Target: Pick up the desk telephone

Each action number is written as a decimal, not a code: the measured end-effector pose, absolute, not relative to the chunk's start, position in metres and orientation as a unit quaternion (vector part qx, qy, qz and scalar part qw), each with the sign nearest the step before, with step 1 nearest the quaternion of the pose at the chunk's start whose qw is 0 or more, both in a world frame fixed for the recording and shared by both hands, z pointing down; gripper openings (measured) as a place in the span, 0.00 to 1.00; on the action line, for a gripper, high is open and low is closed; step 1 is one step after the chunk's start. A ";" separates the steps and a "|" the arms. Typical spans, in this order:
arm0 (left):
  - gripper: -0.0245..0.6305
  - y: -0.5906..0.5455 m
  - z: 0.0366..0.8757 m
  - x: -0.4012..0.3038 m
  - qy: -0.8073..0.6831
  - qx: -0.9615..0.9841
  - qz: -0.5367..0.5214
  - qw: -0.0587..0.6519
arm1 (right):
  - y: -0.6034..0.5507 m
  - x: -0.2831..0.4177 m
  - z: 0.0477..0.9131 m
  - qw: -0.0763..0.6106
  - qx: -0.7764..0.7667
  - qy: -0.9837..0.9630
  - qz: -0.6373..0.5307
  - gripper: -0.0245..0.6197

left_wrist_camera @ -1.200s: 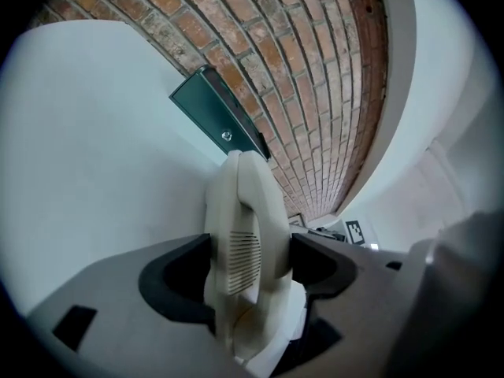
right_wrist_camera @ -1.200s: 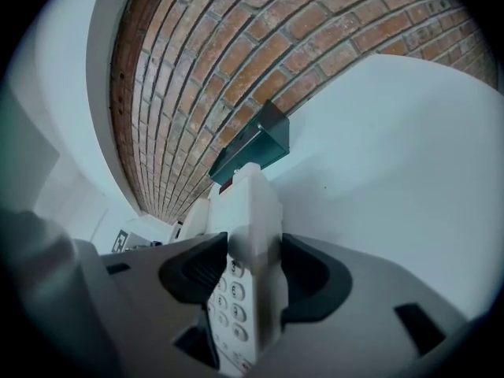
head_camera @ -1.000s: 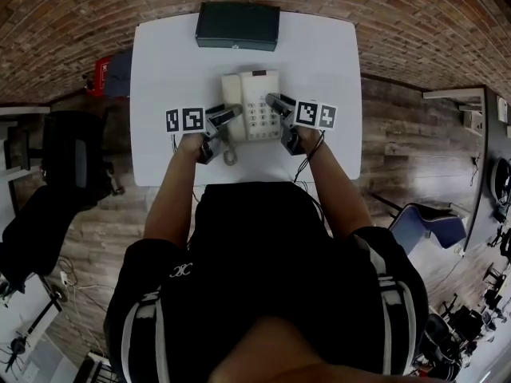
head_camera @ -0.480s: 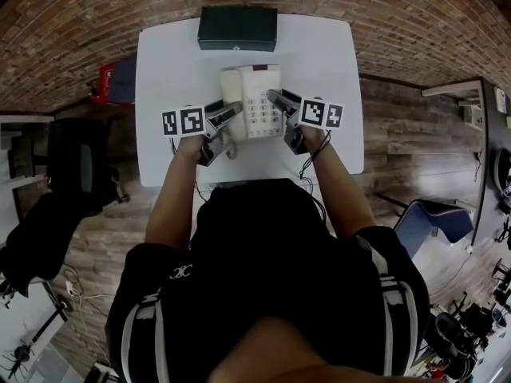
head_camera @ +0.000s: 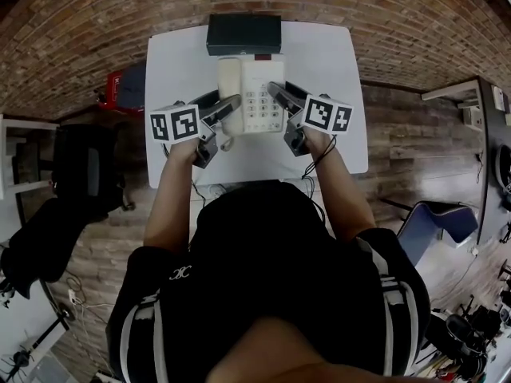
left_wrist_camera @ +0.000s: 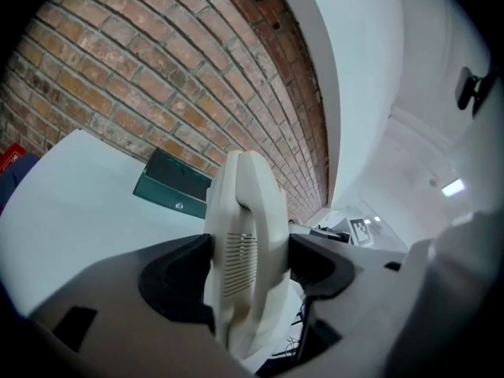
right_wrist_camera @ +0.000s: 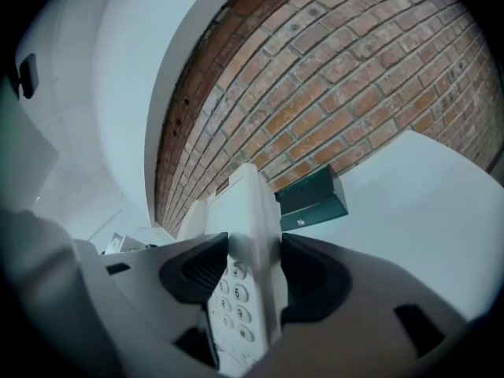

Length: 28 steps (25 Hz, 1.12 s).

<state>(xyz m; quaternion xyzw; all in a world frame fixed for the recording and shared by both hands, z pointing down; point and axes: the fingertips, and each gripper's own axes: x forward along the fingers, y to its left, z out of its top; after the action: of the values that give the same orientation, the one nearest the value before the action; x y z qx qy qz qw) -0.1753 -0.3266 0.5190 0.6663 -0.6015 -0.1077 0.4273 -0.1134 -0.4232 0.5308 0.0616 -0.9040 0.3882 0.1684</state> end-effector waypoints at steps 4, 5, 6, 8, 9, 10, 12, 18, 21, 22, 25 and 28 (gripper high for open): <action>0.50 -0.320 0.483 -0.180 -0.612 0.681 -0.108 0.386 | -0.417 -0.117 0.492 0.128 0.066 -0.918 0.370 0.34; 0.50 -0.317 0.475 -0.180 -0.614 0.686 -0.105 0.376 | -0.415 -0.117 0.484 0.119 0.066 -0.921 0.364 0.34; 0.50 -0.316 0.468 -0.180 -0.616 0.690 -0.103 0.365 | -0.413 -0.117 0.475 0.111 0.066 -0.925 0.358 0.34; 0.50 -0.312 0.454 -0.178 -0.619 0.699 -0.098 0.346 | -0.410 -0.115 0.462 0.099 0.064 -0.930 0.349 0.34; 0.50 -0.311 0.449 -0.176 -0.620 0.702 -0.095 0.338 | -0.407 -0.114 0.457 0.096 0.063 -0.931 0.346 0.34; 0.50 -0.309 0.445 -0.174 -0.622 0.704 -0.093 0.331 | -0.405 -0.112 0.453 0.094 0.061 -0.932 0.344 0.34; 0.50 -0.306 0.440 -0.170 -0.623 0.707 -0.091 0.322 | -0.401 -0.108 0.447 0.090 0.059 -0.935 0.338 0.34; 0.50 -0.303 0.443 -0.160 -0.616 0.708 -0.095 0.332 | -0.399 -0.100 0.442 0.093 0.070 -0.940 0.322 0.34; 0.50 -0.302 0.445 -0.159 -0.614 0.707 -0.099 0.337 | -0.398 -0.099 0.444 0.100 0.070 -0.938 0.324 0.34; 0.50 -0.300 0.445 -0.159 -0.614 0.706 -0.099 0.338 | -0.396 -0.098 0.445 0.102 0.070 -0.938 0.325 0.34; 0.50 -0.296 0.446 -0.155 -0.615 0.707 -0.095 0.335 | -0.391 -0.094 0.448 0.102 0.070 -0.936 0.330 0.34; 0.50 -0.294 0.445 -0.154 -0.616 0.708 -0.091 0.333 | -0.388 -0.091 0.448 0.100 0.072 -0.935 0.332 0.34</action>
<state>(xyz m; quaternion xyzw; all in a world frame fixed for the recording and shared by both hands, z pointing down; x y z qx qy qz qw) -0.1541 -0.2936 0.4445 0.7080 -0.6161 -0.0909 0.3329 -0.0914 -0.3884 0.4483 0.0723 -0.9351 0.3323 0.1002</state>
